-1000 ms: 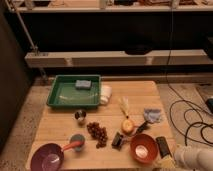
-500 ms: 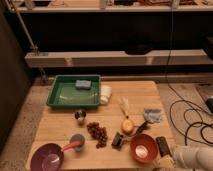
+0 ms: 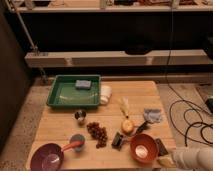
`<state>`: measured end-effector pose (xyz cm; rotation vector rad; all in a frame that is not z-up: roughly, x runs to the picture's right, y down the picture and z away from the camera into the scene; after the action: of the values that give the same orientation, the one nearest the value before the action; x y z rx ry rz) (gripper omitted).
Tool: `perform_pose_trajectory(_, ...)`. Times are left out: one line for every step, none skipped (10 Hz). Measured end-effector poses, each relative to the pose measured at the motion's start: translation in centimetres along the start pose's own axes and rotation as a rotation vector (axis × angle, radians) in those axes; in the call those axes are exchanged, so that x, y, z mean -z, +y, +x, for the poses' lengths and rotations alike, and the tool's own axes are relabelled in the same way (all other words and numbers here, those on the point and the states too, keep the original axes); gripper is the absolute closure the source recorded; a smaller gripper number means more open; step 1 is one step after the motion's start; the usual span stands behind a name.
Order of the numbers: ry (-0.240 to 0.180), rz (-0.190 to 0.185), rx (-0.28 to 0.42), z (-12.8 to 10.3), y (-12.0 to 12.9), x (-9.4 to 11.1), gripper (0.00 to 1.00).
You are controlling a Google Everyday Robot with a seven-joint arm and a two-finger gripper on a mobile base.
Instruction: Wipe red bowl with eraser
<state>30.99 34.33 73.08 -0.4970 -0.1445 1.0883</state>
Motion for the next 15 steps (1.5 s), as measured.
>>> perform_pose_trajectory(0.006, 0.011, -0.005, 0.1, -0.2, 0.3, 0.98)
perform_pose_trajectory(0.01, 0.013, -0.012, 0.2, -0.4, 0.5, 1.0)
perform_pose_trajectory(0.015, 0.018, -0.024, 0.0, -0.8, 1.2, 1.0)
perform_pose_trajectory(0.027, 0.022, -0.031, -0.6, -1.2, 2.4, 1.0)
perform_pose_trajectory(0.036, 0.025, -0.032, -1.5, -1.6, 3.6, 1.0)
perform_pose_trajectory(0.047, 0.021, -0.027, -2.9, -2.2, 4.5, 1.0)
perform_pose_trajectory(0.056, 0.009, -0.02, -3.9, -2.7, 4.9, 1.0)
perform_pose_trajectory(0.063, -0.033, 0.001, -5.4, -3.1, 5.0, 1.0)
perform_pose_trajectory(0.067, -0.067, 0.015, -6.2, -3.1, 5.2, 1.0)
perform_pose_trajectory(0.066, -0.09, 0.029, -6.7, -3.0, 5.4, 1.0)
perform_pose_trajectory(0.066, -0.117, 0.05, -7.2, -2.5, 5.9, 1.0)
perform_pose_trajectory(0.064, -0.129, 0.069, -7.7, -2.0, 6.2, 1.0)
perform_pose_trajectory(0.058, -0.132, 0.079, -8.0, -1.8, 6.5, 1.0)
perform_pose_trajectory(0.041, -0.139, 0.099, -8.6, -1.3, 7.2, 1.0)
perform_pose_trajectory(0.031, -0.146, 0.118, -9.1, -0.5, 7.7, 1.0)
